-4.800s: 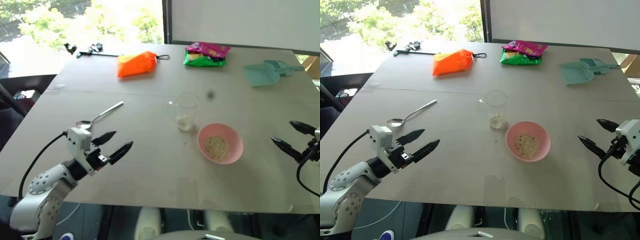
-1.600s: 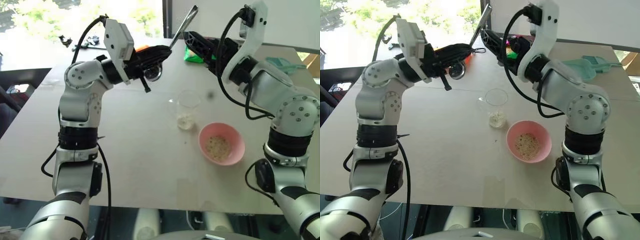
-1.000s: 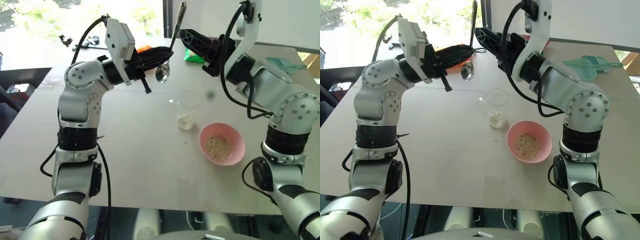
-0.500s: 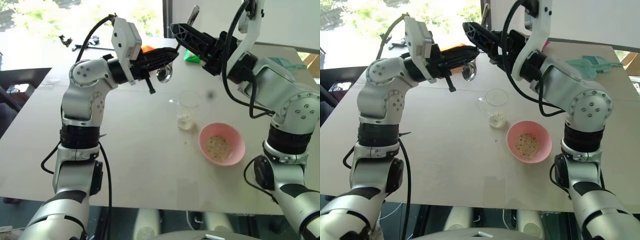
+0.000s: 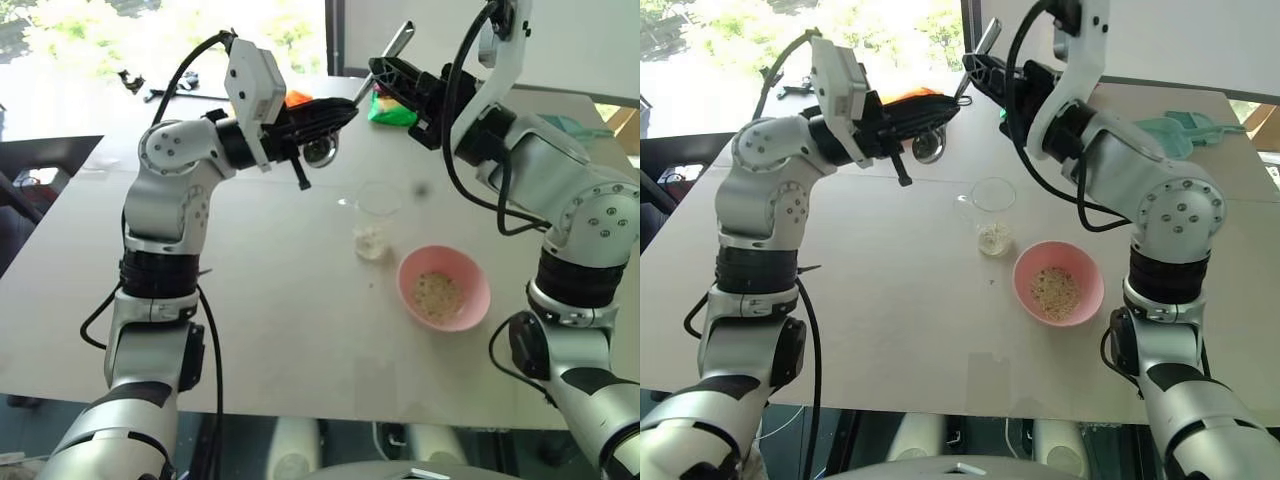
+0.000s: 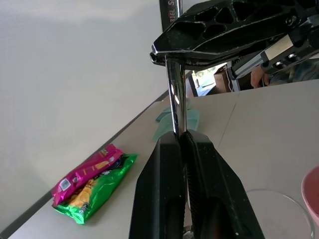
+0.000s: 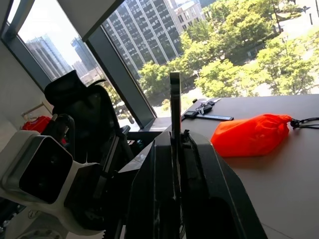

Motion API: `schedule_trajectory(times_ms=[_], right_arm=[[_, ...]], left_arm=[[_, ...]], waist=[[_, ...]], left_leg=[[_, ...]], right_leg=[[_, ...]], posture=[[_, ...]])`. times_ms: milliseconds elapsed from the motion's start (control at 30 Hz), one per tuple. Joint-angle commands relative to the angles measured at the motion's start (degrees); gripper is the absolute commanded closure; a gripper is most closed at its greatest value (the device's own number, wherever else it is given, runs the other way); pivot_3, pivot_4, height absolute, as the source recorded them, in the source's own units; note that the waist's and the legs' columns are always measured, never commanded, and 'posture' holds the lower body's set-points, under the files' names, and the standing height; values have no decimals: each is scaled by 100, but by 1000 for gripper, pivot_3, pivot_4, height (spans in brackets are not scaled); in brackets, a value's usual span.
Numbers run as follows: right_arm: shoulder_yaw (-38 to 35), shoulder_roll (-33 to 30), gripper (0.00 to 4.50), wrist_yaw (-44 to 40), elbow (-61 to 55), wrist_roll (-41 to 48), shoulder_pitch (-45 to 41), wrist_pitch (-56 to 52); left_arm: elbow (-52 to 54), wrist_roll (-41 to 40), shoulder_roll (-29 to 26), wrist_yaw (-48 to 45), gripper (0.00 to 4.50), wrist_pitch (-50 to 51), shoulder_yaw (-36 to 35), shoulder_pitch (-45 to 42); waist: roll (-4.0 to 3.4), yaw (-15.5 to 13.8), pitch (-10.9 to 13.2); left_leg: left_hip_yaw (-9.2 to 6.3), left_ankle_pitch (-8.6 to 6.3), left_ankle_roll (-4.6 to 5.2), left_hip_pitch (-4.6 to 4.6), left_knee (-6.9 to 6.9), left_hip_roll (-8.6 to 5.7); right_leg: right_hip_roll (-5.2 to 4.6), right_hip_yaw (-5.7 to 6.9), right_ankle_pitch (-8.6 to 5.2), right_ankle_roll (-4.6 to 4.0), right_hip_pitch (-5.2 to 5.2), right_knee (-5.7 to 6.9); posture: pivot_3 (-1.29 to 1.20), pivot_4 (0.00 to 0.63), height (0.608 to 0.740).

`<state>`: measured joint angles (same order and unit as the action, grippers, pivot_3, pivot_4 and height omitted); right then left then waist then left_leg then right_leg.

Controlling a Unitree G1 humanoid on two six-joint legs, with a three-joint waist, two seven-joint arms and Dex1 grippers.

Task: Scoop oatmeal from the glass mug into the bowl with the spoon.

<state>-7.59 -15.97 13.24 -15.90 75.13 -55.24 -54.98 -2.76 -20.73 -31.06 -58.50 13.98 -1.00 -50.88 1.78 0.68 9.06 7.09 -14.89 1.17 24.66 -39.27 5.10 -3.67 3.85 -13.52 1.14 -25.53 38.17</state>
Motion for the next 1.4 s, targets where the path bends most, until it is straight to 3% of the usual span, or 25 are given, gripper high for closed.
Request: schedule_trajectory(times_ms=[33,300,433,500,700,800,833,867,900,1233,1400], right_arm=[[6,-58,4426,-80,-212,31,-160,-7],[122,-249,4426,-302,-276,-88,-162,-173],[160,-296,3107,-442,-301,-136,-220,-186],[169,-304,2096,-442,-309,-154,-243,-198],[137,-343,2096,-415,-321,-135,-243,-230],[138,-358,2866,-412,-313,-114,-249,-254],[141,-362,3288,-413,-310,-102,-249,-265],[147,-365,4052,-413,-305,-102,-250,-273],[148,-371,4326,-412,-303,-97,-250,-282],[122,-356,4419,-348,-302,-95,-225,-344],[-15,-396,4500,-114,-295,-215,-164,-267]], left_arm=[[266,19,-26,-52,4500,-176,66,-24],[154,126,-89,-155,4500,-352,109,-2],[129,164,-115,-199,4500,-449,156,-4],[118,168,-118,-205,4500,-464,169,-12],[106,202,-156,-233,4500,-516,179,22],[79,266,-175,-269,4500,-590,194,32],[70,287,-176,-282,4500,-614,196,34],[65,291,-173,-285,4500,-617,193,35],[61,293,-170,-286,4500,-619,191,36],[18,64,-130,-281,4500,-377,83,19],[114,-514,-74,78,2692,618,-275,148]], waist=[[0,0,0],[0,-1,0],[0,-2,0],[0,-2,0],[0,-2,0],[0,-2,0],[0,-2,0],[0,-2,0],[0,-2,0],[-1,-3,0],[-1,0,0]], left_leg=[[0,0,0,0,0,0],[0,0,0,0,0,0],[1,0,0,0,0,0],[0,0,0,0,0,0],[0,0,0,0,0,0],[0,0,0,0,0,0],[0,0,0,0,0,0],[0,0,0,0,0,0],[0,0,0,0,0,0],[0,0,0,1,0,0],[-1,0,0,1,0,0]], right_leg=[[0,0,0,0,0,0],[0,0,0,0,0,0],[0,0,0,0,0,-1],[0,0,0,0,0,0],[0,0,0,0,0,-1],[0,0,0,0,0,-1],[0,0,0,0,0,-1],[0,0,0,0,0,-1],[0,0,0,0,0,-1],[0,0,0,0,0,-1],[0,0,0,0,0,-1]], posture=[[0,150,740],[0,150,740],[0,150,740],[0,150,740],[0,150,740],[0,150,740],[0,150,740],[0,150,740],[0,150,740],[0,150,740],[0,150,740]])
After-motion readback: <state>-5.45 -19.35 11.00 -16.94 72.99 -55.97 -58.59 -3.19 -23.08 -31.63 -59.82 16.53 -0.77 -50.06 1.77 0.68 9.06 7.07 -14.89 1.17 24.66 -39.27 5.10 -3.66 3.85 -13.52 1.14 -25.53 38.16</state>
